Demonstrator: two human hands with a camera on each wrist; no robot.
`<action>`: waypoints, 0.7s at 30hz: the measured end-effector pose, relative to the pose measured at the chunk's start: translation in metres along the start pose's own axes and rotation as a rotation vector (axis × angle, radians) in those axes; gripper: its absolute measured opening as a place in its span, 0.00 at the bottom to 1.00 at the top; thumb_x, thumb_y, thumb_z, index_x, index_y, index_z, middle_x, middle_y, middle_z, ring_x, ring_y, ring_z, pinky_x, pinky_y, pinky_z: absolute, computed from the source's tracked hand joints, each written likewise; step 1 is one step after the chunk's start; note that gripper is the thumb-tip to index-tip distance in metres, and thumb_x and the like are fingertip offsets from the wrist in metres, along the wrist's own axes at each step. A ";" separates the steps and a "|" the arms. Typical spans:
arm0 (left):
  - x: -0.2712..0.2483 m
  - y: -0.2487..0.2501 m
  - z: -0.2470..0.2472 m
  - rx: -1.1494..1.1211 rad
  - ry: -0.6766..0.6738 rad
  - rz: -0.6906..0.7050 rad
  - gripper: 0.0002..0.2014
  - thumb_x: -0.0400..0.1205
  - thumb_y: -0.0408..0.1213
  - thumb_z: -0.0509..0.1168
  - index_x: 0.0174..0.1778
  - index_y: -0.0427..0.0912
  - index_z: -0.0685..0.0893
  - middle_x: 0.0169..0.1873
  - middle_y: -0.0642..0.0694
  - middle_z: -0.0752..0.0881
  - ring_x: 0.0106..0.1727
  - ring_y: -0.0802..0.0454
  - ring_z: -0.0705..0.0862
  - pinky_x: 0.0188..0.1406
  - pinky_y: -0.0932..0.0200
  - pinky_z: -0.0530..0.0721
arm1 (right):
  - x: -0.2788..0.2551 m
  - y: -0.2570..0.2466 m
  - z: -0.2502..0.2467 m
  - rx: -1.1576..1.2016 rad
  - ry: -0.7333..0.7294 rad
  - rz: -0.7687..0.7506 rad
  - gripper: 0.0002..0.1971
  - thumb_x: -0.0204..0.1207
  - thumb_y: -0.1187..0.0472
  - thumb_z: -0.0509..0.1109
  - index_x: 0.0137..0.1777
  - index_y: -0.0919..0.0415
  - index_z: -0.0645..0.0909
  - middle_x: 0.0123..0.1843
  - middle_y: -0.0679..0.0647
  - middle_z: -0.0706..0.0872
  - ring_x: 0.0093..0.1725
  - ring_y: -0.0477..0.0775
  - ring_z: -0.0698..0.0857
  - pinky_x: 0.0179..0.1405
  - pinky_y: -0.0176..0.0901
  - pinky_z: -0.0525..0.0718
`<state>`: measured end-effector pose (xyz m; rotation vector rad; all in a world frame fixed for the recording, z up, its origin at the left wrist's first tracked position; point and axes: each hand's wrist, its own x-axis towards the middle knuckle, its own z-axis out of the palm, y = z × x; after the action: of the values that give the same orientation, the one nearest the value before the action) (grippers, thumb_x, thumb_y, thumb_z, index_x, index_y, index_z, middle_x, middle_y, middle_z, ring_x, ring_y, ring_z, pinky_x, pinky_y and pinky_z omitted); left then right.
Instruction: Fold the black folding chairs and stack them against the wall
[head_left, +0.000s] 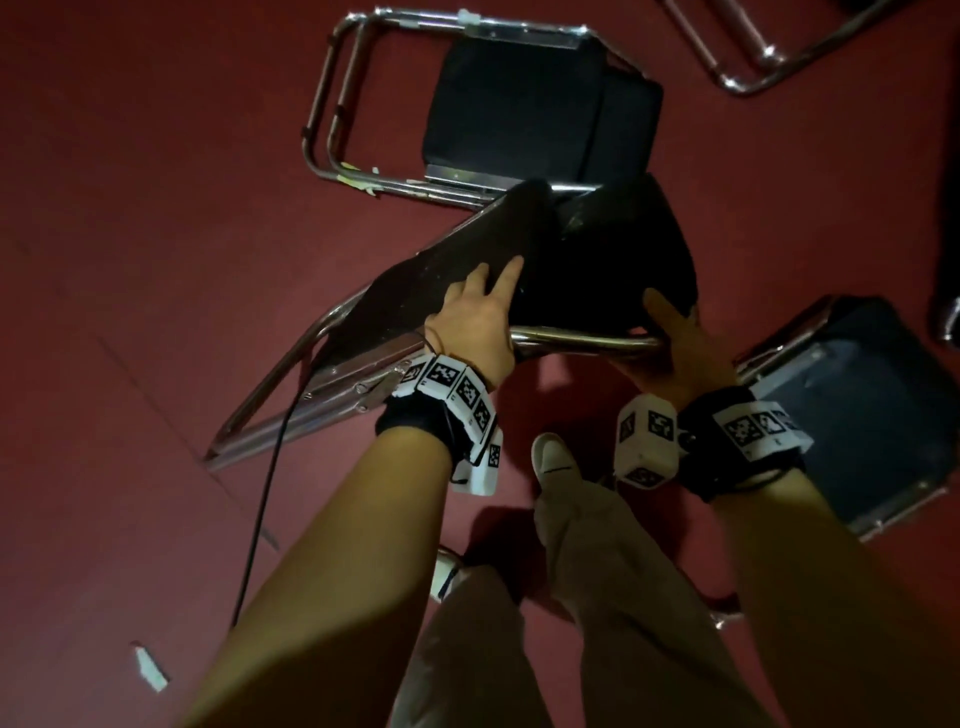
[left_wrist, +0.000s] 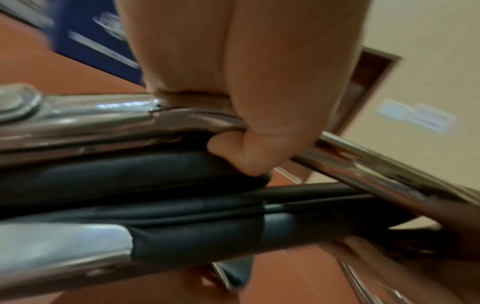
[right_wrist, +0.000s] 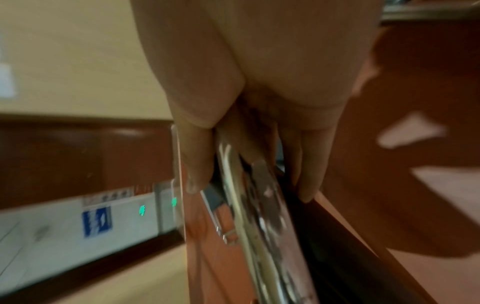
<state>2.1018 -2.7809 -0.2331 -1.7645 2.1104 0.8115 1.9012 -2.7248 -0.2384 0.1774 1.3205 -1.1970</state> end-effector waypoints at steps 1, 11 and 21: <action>-0.001 0.000 0.006 0.027 -0.013 0.023 0.52 0.76 0.39 0.76 0.87 0.64 0.47 0.86 0.47 0.58 0.82 0.41 0.64 0.66 0.33 0.81 | -0.003 0.008 -0.009 0.051 0.021 0.011 0.33 0.66 0.62 0.81 0.73 0.59 0.78 0.71 0.68 0.81 0.66 0.71 0.84 0.61 0.73 0.82; -0.045 -0.019 0.076 0.125 -0.013 0.244 0.45 0.77 0.39 0.72 0.87 0.61 0.55 0.83 0.44 0.66 0.78 0.39 0.71 0.63 0.34 0.82 | -0.046 0.112 -0.086 0.311 0.068 0.029 0.35 0.70 0.59 0.81 0.76 0.64 0.74 0.69 0.65 0.84 0.68 0.67 0.84 0.71 0.64 0.79; -0.067 -0.013 0.173 0.403 -0.131 0.321 0.44 0.77 0.39 0.71 0.86 0.60 0.56 0.84 0.41 0.64 0.78 0.37 0.71 0.70 0.26 0.74 | -0.041 0.210 -0.177 0.357 0.232 0.182 0.36 0.60 0.53 0.85 0.67 0.66 0.79 0.61 0.64 0.88 0.63 0.63 0.87 0.60 0.57 0.86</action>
<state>2.1041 -2.6288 -0.3391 -1.1595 2.2995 0.5060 1.9520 -2.4856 -0.3692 0.6971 1.2479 -1.2744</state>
